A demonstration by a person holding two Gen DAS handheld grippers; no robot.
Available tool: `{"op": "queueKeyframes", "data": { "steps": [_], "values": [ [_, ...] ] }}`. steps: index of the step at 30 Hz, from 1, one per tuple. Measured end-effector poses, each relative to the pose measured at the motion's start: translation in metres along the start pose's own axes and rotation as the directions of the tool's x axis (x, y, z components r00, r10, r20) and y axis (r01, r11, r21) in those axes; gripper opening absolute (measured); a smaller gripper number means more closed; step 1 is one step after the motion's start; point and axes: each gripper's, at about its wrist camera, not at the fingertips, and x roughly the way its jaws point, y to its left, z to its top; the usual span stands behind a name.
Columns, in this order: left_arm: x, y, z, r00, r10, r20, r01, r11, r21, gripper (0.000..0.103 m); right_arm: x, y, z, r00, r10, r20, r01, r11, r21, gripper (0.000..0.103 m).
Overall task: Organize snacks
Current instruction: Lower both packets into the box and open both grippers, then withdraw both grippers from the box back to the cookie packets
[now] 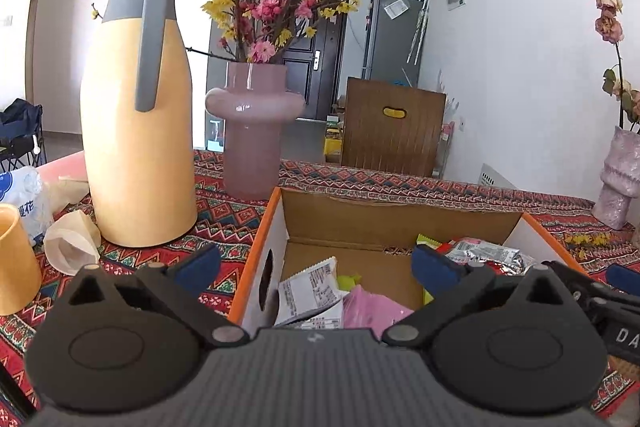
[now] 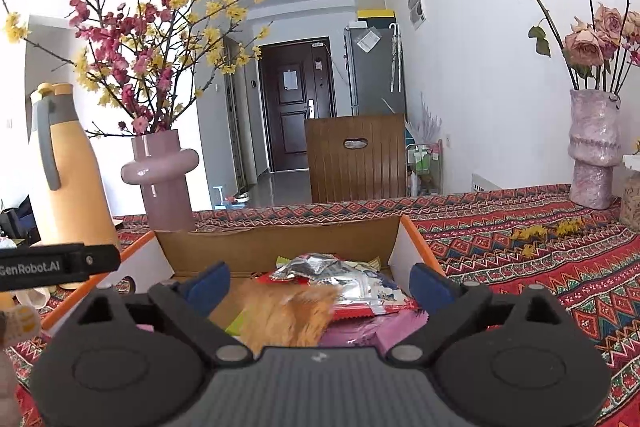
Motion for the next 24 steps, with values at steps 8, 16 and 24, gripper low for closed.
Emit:
{"op": "queueKeyframes", "data": {
  "steps": [8,16,24],
  "values": [
    [-0.012,0.001,0.006,1.0,-0.003,0.007,0.003,1.0,-0.029,0.103,-0.003,0.0,0.002,1.0,0.007,0.006,-0.007,1.0,0.005,0.097],
    [-0.054,0.003,0.017,0.999,-0.03,0.033,0.03,0.999,-0.01,0.103,-0.036,0.002,0.014,0.999,0.041,0.035,-0.041,0.999,-0.012,0.102],
    [-0.079,0.021,-0.003,1.0,-0.018,-0.017,0.019,0.999,0.035,0.103,-0.064,-0.003,-0.002,0.997,0.058,-0.041,-0.059,0.998,-0.03,0.103]
  ]
}}
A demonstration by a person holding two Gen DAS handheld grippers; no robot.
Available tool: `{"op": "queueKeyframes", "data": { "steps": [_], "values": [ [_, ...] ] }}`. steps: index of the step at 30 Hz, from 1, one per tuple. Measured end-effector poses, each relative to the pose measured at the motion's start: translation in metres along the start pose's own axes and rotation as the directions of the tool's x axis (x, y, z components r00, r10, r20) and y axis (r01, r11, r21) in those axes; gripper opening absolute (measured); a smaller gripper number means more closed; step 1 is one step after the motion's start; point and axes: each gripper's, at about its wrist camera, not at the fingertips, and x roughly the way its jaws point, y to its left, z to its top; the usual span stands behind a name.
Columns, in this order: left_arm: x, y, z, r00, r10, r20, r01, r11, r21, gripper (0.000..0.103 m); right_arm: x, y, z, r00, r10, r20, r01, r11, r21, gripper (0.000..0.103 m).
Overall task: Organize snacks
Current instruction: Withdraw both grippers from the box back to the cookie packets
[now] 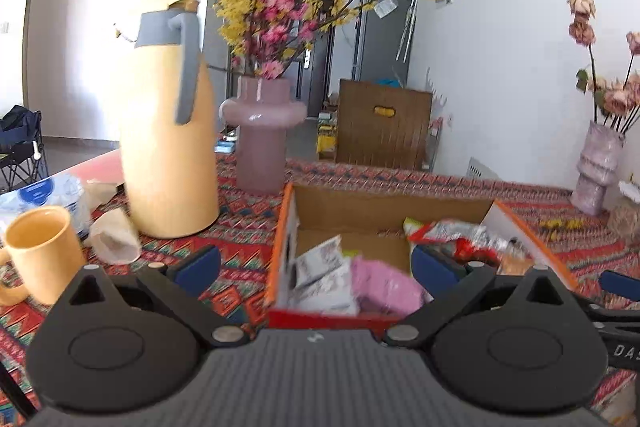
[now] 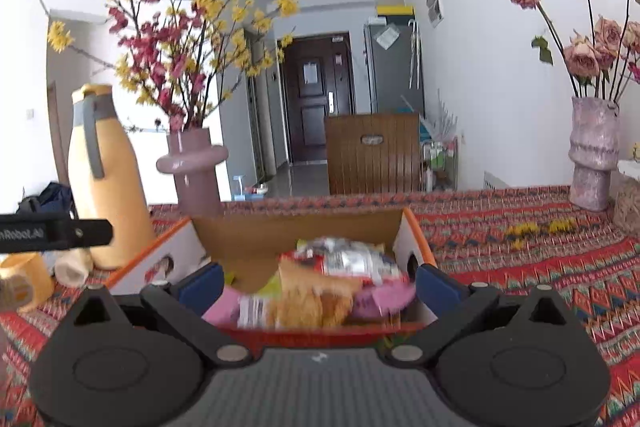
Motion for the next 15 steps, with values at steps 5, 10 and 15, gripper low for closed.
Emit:
{"op": "queueKeyframes", "data": {
  "steps": [5,10,15],
  "values": [
    [-0.006,0.016,-0.019,0.998,0.031,-0.048,-0.031,0.999,0.014,0.103,-0.009,-0.005,-0.023,0.996,-0.009,-0.087,0.008,1.0,-0.011,0.103],
    [-0.006,0.028,-0.04,0.995,0.061,-0.085,-0.061,0.998,0.002,0.103,-0.017,-0.007,-0.042,0.989,-0.017,-0.147,0.015,1.0,-0.014,0.103],
    [0.001,0.032,-0.059,0.993,0.062,-0.098,-0.063,0.998,-0.004,0.103,-0.017,-0.01,-0.058,0.98,-0.02,-0.196,0.02,1.0,0.0,0.103]
  ]
}}
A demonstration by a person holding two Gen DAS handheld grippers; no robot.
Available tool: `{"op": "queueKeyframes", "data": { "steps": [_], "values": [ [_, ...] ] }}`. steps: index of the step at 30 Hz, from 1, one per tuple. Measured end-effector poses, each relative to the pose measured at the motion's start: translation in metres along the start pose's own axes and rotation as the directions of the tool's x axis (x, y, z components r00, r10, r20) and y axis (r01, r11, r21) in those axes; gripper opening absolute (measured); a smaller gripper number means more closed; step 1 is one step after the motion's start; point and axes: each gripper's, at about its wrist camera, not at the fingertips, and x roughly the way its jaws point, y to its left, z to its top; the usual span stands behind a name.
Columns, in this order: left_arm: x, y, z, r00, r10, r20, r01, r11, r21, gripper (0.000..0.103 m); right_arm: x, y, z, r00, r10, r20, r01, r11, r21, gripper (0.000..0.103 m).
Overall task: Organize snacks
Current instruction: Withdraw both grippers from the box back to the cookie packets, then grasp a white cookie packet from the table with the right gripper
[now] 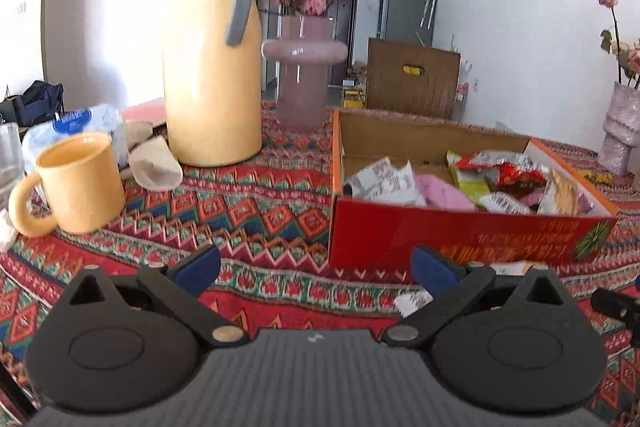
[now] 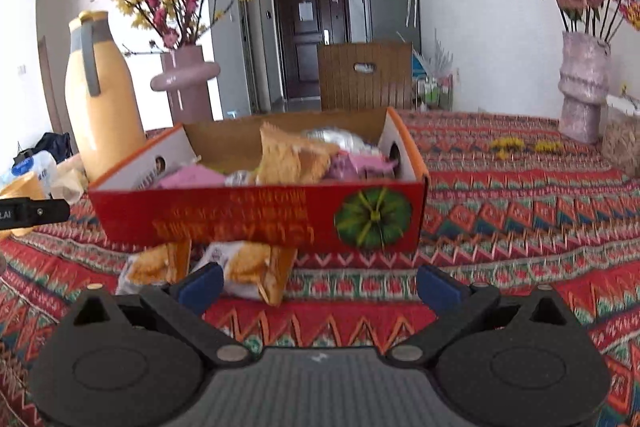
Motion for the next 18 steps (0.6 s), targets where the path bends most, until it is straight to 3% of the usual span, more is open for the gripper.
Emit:
{"op": "queueKeyframes", "data": {
  "steps": [18],
  "values": [
    [0.008,0.007,-0.009,0.999,-0.024,-0.035,0.023,0.999,-0.038,0.103,0.008,0.012,-0.001,0.999,-0.008,-0.049,0.008,1.0,-0.016,0.103]
  ]
}}
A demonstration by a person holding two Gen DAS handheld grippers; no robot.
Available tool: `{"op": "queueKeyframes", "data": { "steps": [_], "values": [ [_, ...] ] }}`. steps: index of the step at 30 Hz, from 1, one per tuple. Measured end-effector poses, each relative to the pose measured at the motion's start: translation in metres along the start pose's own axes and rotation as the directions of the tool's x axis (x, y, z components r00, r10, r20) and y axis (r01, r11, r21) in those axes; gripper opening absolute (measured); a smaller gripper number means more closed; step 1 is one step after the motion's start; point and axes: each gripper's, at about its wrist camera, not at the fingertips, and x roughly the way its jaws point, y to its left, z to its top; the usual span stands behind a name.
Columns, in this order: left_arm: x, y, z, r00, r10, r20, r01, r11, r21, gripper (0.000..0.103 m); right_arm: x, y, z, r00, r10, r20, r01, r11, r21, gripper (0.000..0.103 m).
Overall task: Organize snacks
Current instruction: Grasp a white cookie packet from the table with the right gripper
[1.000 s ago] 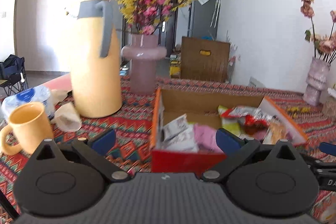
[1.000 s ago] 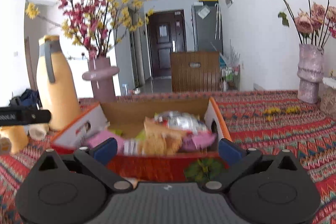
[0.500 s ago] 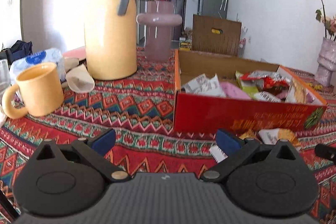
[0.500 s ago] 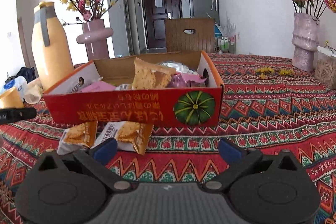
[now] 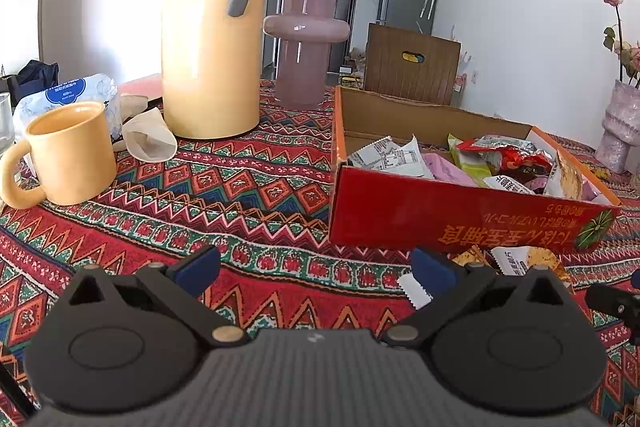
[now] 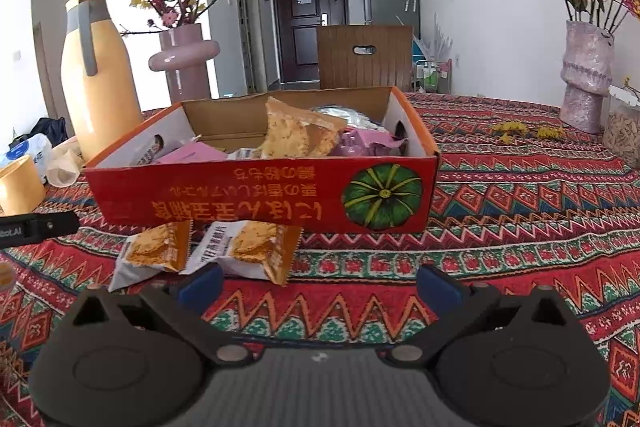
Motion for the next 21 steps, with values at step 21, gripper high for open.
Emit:
{"op": "queueKeyframes", "data": {
  "steps": [21],
  "values": [
    [0.002,0.004,0.001,1.0,-0.004,-0.016,0.003,0.999,-0.032,0.103,0.07,0.046,0.034,0.986,0.026,-0.167,-0.039,0.997,-0.071,0.103]
  ]
}}
